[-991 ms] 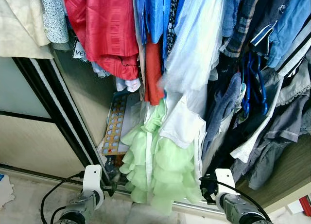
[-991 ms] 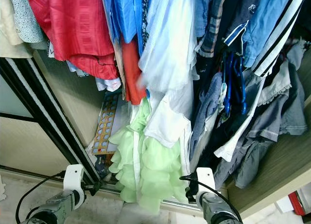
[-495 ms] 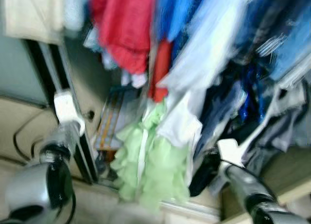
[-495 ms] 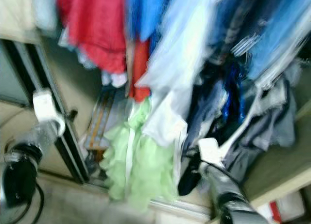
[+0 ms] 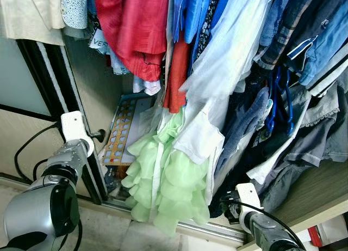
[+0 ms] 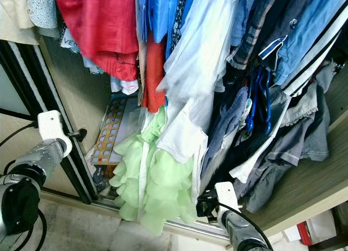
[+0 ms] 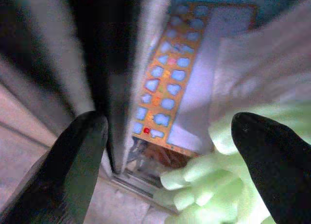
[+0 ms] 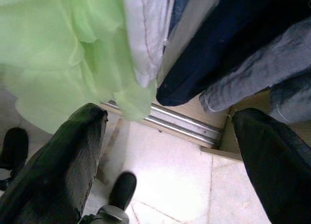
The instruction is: Clean up the room
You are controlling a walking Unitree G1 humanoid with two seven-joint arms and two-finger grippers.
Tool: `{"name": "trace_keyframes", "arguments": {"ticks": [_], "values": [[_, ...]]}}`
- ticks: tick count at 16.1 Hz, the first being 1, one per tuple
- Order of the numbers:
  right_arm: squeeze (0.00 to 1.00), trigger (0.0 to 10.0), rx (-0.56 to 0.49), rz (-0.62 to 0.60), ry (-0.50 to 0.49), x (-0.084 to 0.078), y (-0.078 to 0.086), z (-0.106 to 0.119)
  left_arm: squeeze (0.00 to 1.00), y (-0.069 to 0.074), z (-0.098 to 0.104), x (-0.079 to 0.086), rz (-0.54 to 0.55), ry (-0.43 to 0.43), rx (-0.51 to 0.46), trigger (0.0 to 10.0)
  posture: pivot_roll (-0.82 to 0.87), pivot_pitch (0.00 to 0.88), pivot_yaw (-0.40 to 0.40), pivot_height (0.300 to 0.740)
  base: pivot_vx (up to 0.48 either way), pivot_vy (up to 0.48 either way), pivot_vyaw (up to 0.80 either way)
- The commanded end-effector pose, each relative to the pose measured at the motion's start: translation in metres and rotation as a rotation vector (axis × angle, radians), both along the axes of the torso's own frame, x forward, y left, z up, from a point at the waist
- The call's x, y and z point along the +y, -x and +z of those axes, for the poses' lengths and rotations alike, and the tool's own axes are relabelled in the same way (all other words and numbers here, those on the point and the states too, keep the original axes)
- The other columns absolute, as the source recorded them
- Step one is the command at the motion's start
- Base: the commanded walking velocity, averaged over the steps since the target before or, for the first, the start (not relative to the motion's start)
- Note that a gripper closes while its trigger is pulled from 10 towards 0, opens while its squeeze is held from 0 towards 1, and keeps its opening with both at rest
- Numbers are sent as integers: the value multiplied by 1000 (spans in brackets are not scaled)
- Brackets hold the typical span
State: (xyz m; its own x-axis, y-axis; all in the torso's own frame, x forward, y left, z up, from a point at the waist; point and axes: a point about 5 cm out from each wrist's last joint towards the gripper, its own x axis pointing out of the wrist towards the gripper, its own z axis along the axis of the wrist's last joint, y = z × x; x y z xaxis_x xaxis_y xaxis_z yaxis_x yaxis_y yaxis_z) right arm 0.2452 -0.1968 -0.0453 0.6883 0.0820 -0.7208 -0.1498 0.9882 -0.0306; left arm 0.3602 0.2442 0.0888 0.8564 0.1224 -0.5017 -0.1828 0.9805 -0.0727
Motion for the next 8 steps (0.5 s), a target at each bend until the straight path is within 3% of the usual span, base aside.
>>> {"name": "trace_keyframes", "arguments": {"ticks": [1, 3, 5, 8], "values": [[0, 10000, -9, 25, 16, -2, 3, -1, 0, -4, 5, -4, -72, -43, 14, 10000, 73, 0, -105, 740, 0, 0, 0], [0, 10000, -3, 28, 18, -5, 9, -4, 0, -4, 6, -4, -92, -75, 27, 10000, 80, 0, -102, 740, 0, 0, 0], [0, 10000, -27, 32, 16, 12, -23, 14, 0, -4, 6, -2, -72, -91, 34, 10000, 83, 0, -101, 740, 0, 0, 0], [0, 10000, -61, 43, 39, 17, -33, 22, 0, -5, 10, 4, 27, -98, 0, 10000, 86, 0, -103, 740, 0, 0, 0]]}}
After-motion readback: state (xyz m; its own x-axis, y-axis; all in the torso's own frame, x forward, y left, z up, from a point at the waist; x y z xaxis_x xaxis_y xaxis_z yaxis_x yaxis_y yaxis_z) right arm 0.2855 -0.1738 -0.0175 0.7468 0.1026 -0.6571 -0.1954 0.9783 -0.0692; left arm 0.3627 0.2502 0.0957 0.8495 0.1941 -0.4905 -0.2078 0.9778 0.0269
